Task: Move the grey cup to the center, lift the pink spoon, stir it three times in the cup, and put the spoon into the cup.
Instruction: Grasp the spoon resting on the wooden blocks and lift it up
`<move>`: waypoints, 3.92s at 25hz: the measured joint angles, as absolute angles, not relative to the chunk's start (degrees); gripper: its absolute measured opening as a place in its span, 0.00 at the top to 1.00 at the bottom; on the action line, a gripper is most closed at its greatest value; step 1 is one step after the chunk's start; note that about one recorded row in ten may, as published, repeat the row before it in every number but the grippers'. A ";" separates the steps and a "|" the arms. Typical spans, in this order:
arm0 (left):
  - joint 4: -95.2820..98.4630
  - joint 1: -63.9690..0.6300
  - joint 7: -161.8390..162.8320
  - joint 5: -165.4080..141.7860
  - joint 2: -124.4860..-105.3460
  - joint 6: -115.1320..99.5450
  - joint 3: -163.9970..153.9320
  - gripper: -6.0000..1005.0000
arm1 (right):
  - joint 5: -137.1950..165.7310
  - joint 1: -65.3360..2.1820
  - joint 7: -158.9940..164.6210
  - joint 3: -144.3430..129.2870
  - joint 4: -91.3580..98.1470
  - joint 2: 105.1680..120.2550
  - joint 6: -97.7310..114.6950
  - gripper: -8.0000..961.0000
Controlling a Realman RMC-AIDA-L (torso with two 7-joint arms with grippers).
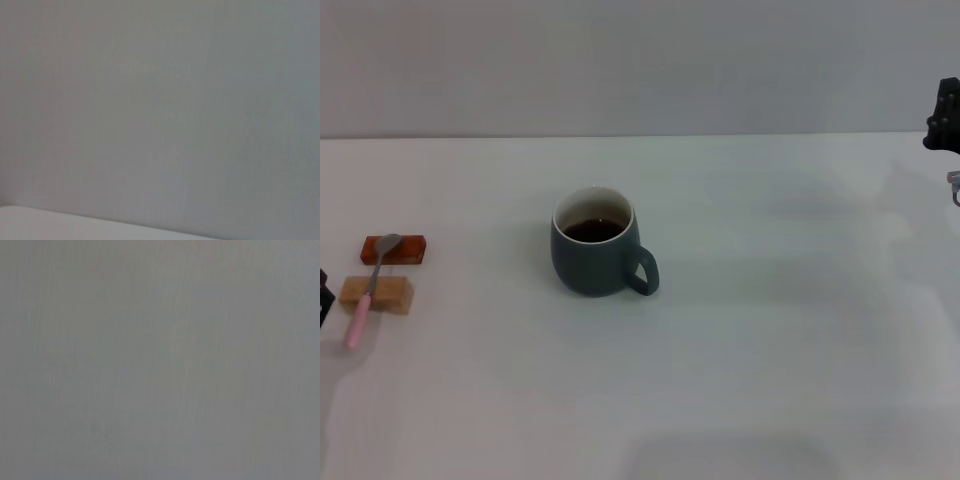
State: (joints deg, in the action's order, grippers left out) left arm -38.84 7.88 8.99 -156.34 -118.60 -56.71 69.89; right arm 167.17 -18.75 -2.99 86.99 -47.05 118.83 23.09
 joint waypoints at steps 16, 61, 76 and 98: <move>-37.92 5.28 -2.92 -136.24 -118.82 -57.97 53.30 0.27 | 167.17 -19.00 -3.13 87.71 -46.84 118.56 23.12 0.99; -32.50 -0.59 -7.51 -123.26 -118.73 -58.09 45.08 0.28 | 167.18 -12.89 -4.57 87.37 -54.43 118.74 22.41 0.99; -31.21 -2.63 -7.38 -122.96 -118.83 -55.99 45.28 0.29 | 167.26 -12.21 -4.57 87.45 -55.03 118.74 22.41 0.99; -31.59 -1.86 -6.93 -122.96 -118.56 -56.43 45.15 0.42 | 167.17 -12.65 -4.57 87.40 -55.26 118.74 22.41 0.99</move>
